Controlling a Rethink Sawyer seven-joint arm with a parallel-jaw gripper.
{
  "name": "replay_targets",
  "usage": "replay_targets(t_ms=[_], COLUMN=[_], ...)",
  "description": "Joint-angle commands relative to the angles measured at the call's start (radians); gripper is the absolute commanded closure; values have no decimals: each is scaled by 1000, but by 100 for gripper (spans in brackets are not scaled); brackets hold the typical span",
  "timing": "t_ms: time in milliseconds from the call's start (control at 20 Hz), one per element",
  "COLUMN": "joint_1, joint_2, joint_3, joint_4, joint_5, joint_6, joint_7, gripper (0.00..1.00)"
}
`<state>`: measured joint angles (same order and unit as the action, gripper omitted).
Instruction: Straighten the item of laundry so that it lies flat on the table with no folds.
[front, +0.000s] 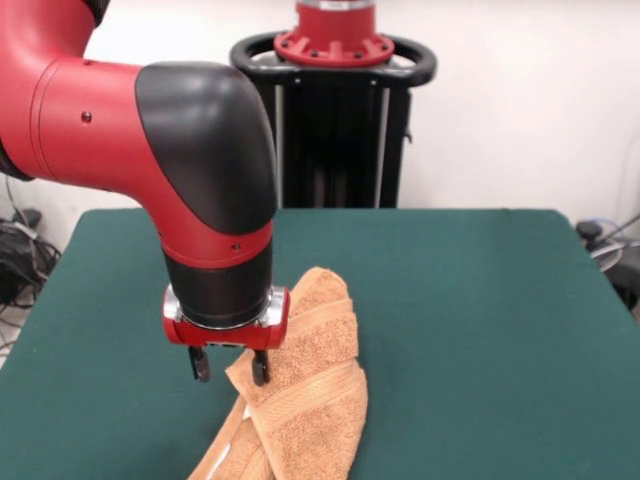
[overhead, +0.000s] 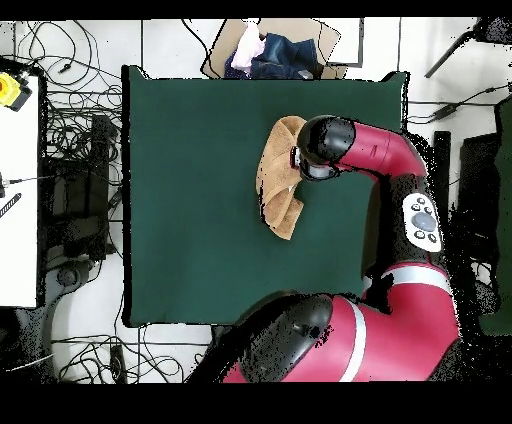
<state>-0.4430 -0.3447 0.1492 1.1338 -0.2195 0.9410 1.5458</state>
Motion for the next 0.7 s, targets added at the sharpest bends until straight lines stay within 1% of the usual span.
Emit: replay_targets(t_ms=[50, 700], joint_1=[32, 57], joint_2=[37, 7], joint_3=[55, 31], joint_4=[-6, -38], joint_5=[12, 21], joint_6=[-4, 80], joint_7=[64, 81], gripper=[0, 0])
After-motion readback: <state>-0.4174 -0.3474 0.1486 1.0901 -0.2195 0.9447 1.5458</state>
